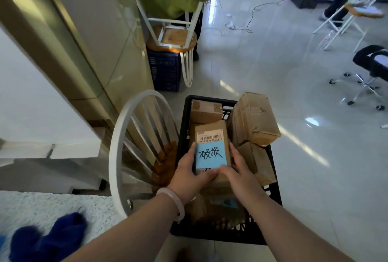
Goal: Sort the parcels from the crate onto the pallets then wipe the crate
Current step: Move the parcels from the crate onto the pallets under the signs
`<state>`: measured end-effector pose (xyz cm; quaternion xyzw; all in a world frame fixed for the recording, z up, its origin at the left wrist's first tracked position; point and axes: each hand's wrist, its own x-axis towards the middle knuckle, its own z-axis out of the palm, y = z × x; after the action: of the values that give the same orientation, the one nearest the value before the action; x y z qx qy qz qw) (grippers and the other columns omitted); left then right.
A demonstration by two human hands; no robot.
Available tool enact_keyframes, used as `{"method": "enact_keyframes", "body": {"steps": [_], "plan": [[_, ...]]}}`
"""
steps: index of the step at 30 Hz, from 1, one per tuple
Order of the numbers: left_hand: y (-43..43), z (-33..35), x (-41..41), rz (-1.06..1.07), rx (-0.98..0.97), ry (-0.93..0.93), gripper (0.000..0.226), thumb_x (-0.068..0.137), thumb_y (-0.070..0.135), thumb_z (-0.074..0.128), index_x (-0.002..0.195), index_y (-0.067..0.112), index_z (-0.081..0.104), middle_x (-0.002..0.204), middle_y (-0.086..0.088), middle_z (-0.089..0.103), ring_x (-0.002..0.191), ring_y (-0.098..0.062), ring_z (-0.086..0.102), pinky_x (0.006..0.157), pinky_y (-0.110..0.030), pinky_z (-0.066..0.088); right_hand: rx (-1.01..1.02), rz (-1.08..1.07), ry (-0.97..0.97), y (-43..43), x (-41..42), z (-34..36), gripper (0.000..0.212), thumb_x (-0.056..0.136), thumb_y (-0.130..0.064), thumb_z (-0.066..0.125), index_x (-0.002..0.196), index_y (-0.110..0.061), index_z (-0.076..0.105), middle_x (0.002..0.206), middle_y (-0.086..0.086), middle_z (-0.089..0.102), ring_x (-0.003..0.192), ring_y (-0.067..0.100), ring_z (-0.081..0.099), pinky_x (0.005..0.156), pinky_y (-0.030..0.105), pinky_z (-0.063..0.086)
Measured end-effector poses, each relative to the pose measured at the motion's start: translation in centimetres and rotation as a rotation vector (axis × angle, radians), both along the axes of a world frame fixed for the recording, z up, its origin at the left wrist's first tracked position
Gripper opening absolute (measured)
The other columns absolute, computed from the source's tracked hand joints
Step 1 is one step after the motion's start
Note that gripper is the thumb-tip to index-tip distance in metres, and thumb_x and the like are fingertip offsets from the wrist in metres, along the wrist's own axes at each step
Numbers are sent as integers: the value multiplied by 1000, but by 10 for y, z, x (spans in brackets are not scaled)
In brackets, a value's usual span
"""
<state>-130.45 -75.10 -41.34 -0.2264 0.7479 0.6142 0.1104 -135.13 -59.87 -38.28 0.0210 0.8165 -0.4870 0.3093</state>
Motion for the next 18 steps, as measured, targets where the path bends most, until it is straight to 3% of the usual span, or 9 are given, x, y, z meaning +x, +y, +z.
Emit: {"method": "enact_keyframes", "body": {"steps": [3, 5, 7, 9, 12, 14, 18], "plan": [[10, 18, 5, 65, 6, 79, 69, 75, 71, 59, 125, 80, 11, 143, 12, 40, 129, -13, 45, 109, -44, 42, -62, 14, 47, 11, 6, 23, 70, 99, -32, 54, 148, -56, 9, 146, -8, 40, 120, 13, 46, 93, 35, 48], [17, 28, 8, 89, 33, 122, 64, 74, 74, 56, 110, 91, 6, 145, 11, 40, 130, -14, 45, 110, -46, 40, -70, 60, 114, 16, 10, 39, 70, 100, -28, 54, 148, -54, 10, 142, -11, 41, 117, 9, 45, 89, 27, 48], [25, 50, 15, 112, 50, 162, 72, 85, 56, 60, 113, 88, 2, 143, 9, 41, 126, -13, 49, 107, -42, 44, -53, 108, 184, 21, 14, 55, 71, 101, -25, 53, 151, -48, 9, 138, -12, 41, 111, 5, 43, 78, 17, 42], [30, 61, 23, 109, 54, 202, 80, 95, 32, 60, 128, 73, 0, 134, 12, 45, 117, -8, 54, 95, -28, 51, -80, 146, 219, 28, 16, 66, 77, 100, -21, 54, 152, -49, 5, 141, -11, 41, 112, 5, 46, 78, 15, 42], [33, 77, 42, 126, 13, 231, 85, 95, 23, 61, 142, 60, 1, 127, 19, 41, 111, -5, 54, 80, -16, 52, -112, 249, 245, 33, 23, 80, 82, 99, -19, 55, 145, -59, 1, 141, -14, 39, 111, 3, 46, 71, 7, 43], [38, 87, 60, 157, -11, 256, 90, 92, 26, 66, 145, 59, 2, 133, 16, 38, 114, -7, 53, 85, -17, 52, -121, 343, 245, 38, 29, 86, 82, 99, -20, 54, 135, -68, -2, 141, -13, 39, 114, 5, 46, 76, 12, 42], [53, 93, 106, 259, -52, 292, 93, 75, 41, 72, 136, 71, 8, 141, 7, 44, 122, -12, 55, 100, -37, 51, -125, 526, 224, 45, 49, 90, 79, 99, -19, 51, 138, -72, 6, 149, -11, 35, 125, 10, 44, 89, 24, 43]]}}
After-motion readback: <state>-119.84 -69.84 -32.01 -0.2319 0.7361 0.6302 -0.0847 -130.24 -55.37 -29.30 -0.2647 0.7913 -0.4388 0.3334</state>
